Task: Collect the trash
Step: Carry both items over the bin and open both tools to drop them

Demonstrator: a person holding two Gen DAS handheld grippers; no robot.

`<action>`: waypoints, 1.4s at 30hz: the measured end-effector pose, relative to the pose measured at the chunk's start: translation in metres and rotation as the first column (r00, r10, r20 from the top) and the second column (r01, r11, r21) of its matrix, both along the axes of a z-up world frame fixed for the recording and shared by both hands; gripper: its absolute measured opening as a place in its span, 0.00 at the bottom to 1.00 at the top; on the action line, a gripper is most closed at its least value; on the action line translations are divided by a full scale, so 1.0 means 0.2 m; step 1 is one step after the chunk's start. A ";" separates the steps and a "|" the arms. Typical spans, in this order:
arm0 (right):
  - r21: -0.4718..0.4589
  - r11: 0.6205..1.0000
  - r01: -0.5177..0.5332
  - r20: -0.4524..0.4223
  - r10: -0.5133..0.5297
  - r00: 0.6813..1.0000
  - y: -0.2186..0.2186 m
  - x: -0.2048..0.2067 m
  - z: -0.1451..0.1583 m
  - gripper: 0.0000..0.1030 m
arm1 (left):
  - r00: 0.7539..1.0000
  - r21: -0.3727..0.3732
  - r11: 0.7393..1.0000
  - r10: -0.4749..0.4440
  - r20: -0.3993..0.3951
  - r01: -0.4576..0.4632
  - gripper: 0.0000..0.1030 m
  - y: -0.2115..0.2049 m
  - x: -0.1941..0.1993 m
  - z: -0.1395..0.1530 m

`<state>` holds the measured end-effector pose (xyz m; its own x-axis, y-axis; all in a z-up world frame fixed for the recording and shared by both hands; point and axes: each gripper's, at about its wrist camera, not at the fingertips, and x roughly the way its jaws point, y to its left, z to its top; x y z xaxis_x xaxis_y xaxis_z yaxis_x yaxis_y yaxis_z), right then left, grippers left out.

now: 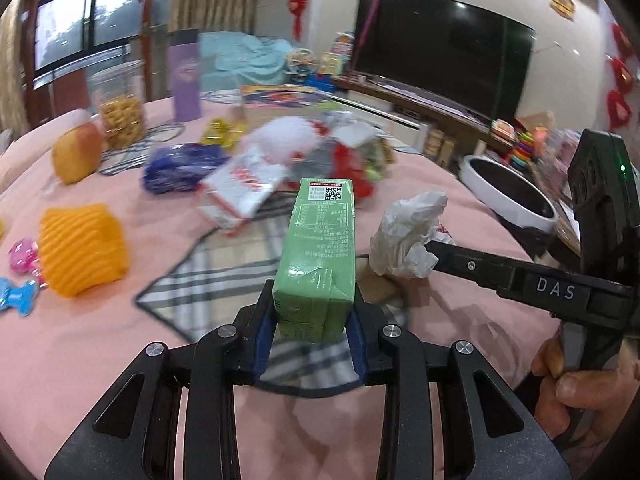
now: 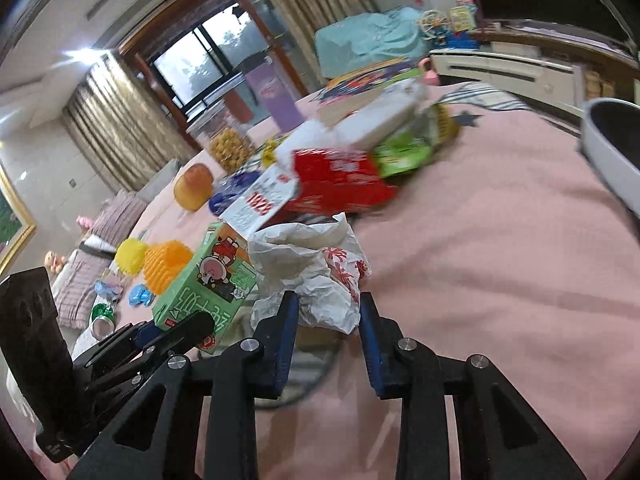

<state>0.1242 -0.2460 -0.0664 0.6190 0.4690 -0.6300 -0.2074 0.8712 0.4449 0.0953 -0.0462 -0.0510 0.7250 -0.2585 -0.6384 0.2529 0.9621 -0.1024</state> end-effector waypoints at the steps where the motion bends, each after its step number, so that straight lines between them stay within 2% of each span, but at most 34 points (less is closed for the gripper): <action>1: -0.002 1.000 0.013 0.003 -0.013 1.000 -0.03 -0.02 0.01 0.30 | 1.000 0.004 1.000 -0.019 -0.002 0.019 0.30 -0.04 0.00 0.00; 17: 0.004 0.970 0.244 0.034 -0.244 0.969 -0.58 -0.14 0.09 0.29 | 0.979 0.039 0.978 -0.205 -0.003 0.205 0.30 -0.57 0.08 0.07; 28: -0.009 0.941 0.338 0.058 -0.337 0.940 -0.84 -0.13 0.16 0.29 | 0.961 0.054 0.959 -0.278 0.007 0.277 0.30 -0.82 0.16 0.14; 42: -0.056 0.902 0.428 0.051 -0.426 0.903 -1.11 -0.03 0.20 0.30 | 0.935 0.070 0.933 -0.354 0.007 0.353 0.30 -1.13 0.31 0.20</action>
